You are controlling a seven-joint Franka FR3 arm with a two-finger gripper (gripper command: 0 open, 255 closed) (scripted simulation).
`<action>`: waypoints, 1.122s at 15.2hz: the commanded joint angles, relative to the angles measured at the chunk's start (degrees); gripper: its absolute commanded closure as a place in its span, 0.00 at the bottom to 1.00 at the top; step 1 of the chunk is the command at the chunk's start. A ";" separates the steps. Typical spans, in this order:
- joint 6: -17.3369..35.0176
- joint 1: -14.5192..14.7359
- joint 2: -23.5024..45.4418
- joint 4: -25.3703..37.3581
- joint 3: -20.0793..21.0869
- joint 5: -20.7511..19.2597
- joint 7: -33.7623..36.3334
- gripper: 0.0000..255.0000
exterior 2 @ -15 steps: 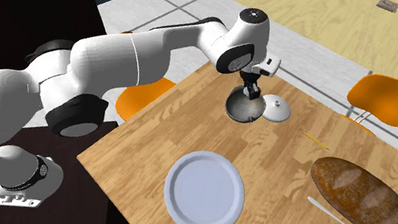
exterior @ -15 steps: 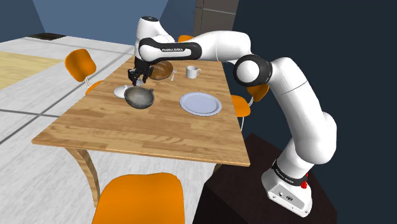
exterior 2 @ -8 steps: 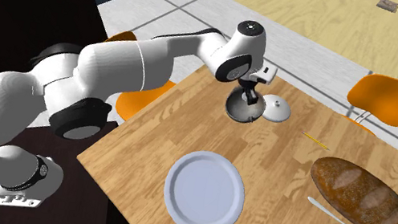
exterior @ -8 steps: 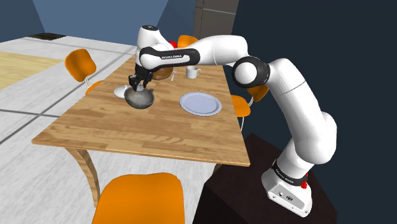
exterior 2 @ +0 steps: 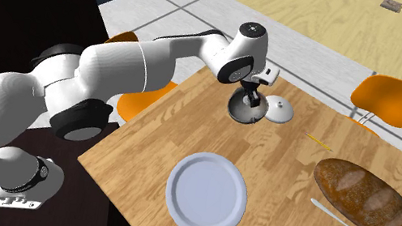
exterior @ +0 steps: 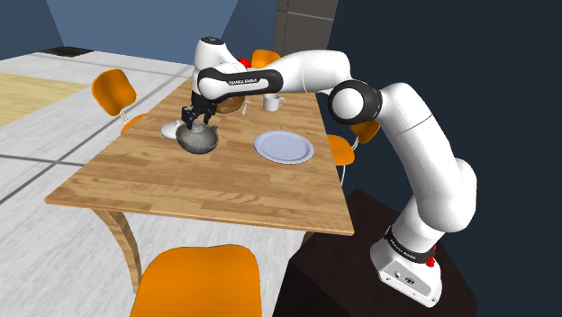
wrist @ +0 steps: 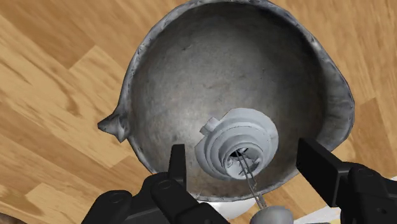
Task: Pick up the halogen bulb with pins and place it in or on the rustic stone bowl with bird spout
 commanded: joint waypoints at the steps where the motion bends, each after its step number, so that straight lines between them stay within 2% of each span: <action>1: 0.00 0.00 0.00 0.00 0.00 0.00 0.00 0.00; 5: 0.00 0.00 0.00 0.00 0.00 0.00 0.00 0.00; 9: -2.63 -1.07 -5.80 -3.22 0.90 0.86 -0.04 0.00; 17: -2.63 -1.07 -5.80 -3.22 0.89 0.86 -0.04 0.00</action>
